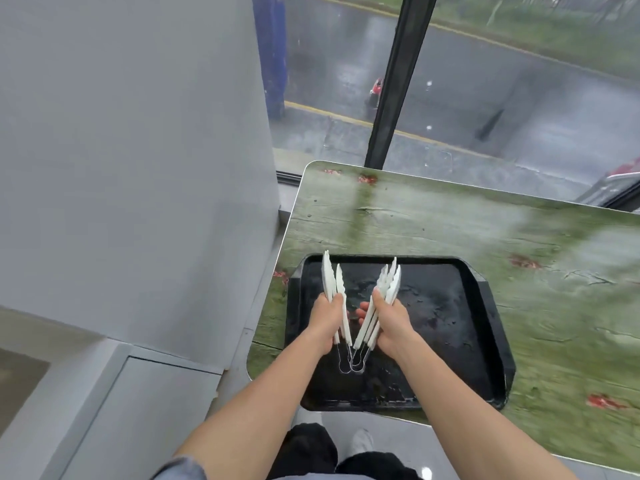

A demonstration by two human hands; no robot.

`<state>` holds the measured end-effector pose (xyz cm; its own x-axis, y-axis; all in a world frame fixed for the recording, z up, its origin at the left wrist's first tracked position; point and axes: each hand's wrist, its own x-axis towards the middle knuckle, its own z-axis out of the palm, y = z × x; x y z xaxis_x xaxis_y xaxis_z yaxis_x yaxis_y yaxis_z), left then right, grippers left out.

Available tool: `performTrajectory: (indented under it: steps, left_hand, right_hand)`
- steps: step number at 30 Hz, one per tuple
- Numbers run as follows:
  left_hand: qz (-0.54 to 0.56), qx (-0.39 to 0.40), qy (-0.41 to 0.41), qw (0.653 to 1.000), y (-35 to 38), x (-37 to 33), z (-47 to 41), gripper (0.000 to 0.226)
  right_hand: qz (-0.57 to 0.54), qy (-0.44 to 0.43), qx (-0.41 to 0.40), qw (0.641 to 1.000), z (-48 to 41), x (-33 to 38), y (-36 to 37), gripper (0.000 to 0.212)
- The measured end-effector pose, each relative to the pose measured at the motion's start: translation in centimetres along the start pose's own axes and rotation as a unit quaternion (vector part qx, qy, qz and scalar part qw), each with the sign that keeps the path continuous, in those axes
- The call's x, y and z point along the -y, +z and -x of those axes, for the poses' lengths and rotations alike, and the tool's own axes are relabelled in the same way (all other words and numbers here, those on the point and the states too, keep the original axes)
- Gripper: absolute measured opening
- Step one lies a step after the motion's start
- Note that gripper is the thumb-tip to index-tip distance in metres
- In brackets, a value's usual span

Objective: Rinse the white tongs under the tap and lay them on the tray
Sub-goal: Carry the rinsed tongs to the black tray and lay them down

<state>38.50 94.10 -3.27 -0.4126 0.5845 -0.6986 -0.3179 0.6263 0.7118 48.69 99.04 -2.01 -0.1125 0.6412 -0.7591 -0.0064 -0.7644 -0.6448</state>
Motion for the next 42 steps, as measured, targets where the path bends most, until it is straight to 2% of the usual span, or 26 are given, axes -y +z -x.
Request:
performTrajectory:
  steps: [8, 16, 21, 26, 34, 39, 42]
  left_hand:
    - [-0.033, -0.088, -0.033, 0.995, 1.0, 1.0, -1.6, 0.028]
    - [-0.075, -0.145, -0.043, 0.986, 1.8, 0.9, -1.6, 0.027]
    - [-0.162, -0.163, -0.027, 0.973, 1.8, 0.8, -1.3, 0.033]
    - [-0.219, -0.158, -0.032, 0.962, 1.4, 0.5, -1.2, 0.034]
    - [-0.212, -0.140, -0.008, 0.967, 0.0, 1.0, -0.7, 0.026]
    - [-0.247, -0.145, 0.034, 0.958, -0.9, 1.3, 0.4, 0.044]
    - [-0.254, -0.166, 0.070, 0.950, -1.3, 1.7, 1.3, 0.044]
  right_hand:
    - [0.167, -0.034, -0.012, 0.985, -3.8, -0.9, 0.6, 0.033]
    - [0.272, -0.047, -0.023, 0.961, -5.2, -1.2, 0.5, 0.042]
    - [0.376, -0.063, -0.030, 0.924, -5.9, -0.9, 0.0, 0.047]
    - [0.480, -0.098, -0.046, 0.871, -6.0, -0.8, -0.3, 0.052]
    - [0.500, -0.106, -0.054, 0.858, -5.0, -0.3, -0.8, 0.062]
    - [0.523, -0.127, -0.061, 0.841, -3.6, 0.2, -1.1, 0.070]
    - [0.544, -0.156, -0.076, 0.821, -2.5, -0.2, -0.7, 0.076]
